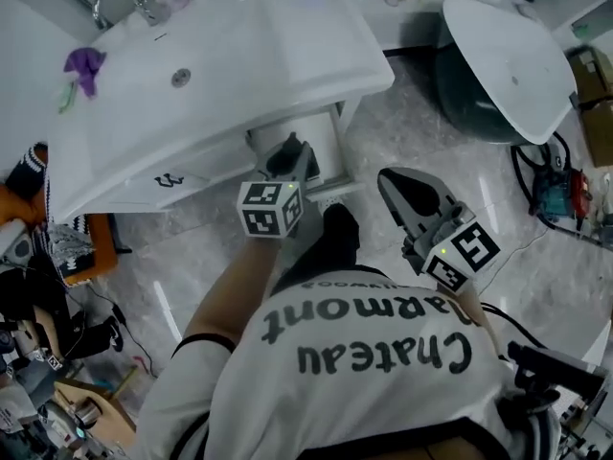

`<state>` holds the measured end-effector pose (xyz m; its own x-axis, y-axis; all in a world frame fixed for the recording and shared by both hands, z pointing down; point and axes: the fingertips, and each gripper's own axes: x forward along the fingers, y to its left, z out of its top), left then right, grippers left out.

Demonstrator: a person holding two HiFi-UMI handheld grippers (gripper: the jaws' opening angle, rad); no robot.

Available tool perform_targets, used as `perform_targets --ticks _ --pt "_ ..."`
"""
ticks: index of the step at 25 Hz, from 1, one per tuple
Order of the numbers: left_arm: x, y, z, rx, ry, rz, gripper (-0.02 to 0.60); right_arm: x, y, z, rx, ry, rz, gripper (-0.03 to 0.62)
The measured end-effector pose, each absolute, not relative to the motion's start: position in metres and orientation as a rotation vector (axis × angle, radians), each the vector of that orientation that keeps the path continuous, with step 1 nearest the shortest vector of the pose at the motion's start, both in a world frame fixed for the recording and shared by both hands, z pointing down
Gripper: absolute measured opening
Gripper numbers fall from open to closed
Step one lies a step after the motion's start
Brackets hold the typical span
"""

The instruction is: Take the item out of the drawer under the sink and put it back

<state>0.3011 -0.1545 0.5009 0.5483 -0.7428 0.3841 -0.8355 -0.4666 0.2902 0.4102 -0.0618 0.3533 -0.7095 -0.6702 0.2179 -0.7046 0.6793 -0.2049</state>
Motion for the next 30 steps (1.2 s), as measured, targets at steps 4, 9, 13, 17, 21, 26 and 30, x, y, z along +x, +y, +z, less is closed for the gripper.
perform_targets --ticks 4,9,13,17,21,26,30 --pt "0.308 -0.140 0.467 2.394 -1.243 0.240 0.087 0.408 -0.055 0.325 1.160 -2.820 0.400 0.012" --pt "0.299 -0.117 0.415 2.451 -1.292 0.224 0.087 0.409 -0.037 0.299 1.222 -2.822 0.335 0.012" --pt "0.283 -0.095 0.367 2.500 -1.315 0.156 0.087 0.401 -0.019 0.288 1.206 -2.830 0.311 0.012" --pt "0.267 -0.060 0.318 2.582 -1.283 0.042 0.087 0.382 -0.003 0.297 1.101 -2.784 0.351 0.012" --pt "0.237 -0.024 0.291 2.576 -1.304 -0.043 0.087 0.360 0.015 0.283 1.002 -2.868 0.283 0.011" --pt "0.186 0.007 0.268 2.528 -1.429 -0.113 0.087 0.331 0.015 0.268 0.910 -2.963 0.270 0.011" --pt "0.137 0.028 0.243 2.521 -1.556 -0.183 0.087 0.293 0.016 0.263 0.790 -2.984 0.243 0.011"
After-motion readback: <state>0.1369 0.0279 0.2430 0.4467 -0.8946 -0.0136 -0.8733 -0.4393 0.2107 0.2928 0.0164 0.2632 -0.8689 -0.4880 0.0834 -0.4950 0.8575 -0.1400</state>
